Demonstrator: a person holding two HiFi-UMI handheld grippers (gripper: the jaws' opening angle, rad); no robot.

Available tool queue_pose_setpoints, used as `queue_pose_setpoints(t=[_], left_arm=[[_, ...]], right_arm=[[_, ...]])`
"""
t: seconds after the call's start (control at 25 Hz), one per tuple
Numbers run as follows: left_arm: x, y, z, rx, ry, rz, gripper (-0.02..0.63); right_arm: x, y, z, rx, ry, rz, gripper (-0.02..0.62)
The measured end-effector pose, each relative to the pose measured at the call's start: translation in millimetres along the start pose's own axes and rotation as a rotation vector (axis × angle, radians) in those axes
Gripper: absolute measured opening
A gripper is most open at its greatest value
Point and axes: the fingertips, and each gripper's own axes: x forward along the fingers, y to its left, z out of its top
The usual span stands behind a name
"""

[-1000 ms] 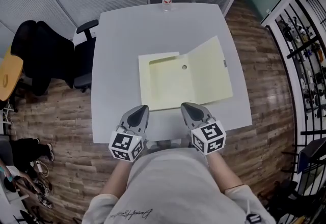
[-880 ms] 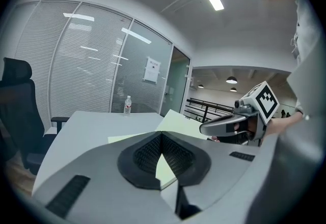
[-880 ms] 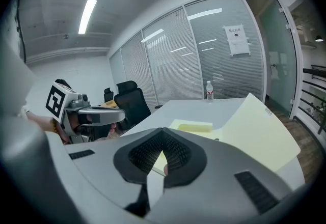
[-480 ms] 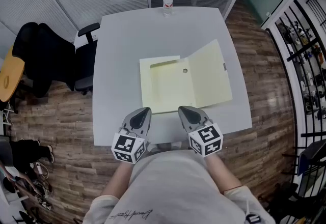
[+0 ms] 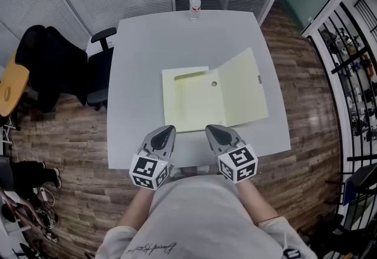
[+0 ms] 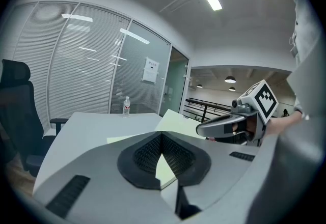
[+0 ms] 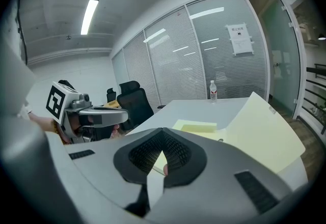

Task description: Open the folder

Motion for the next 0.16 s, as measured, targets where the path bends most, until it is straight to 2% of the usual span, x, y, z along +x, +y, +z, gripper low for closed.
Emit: queue_pose_setpoints(t=[0.16], left_arm=[[-0.5,-2.7,0.6,0.003,0.002,-0.006,0.009]], right_arm=[[-2.5,0.1,0.1,-0.001,-0.003,-0.001,0.023]])
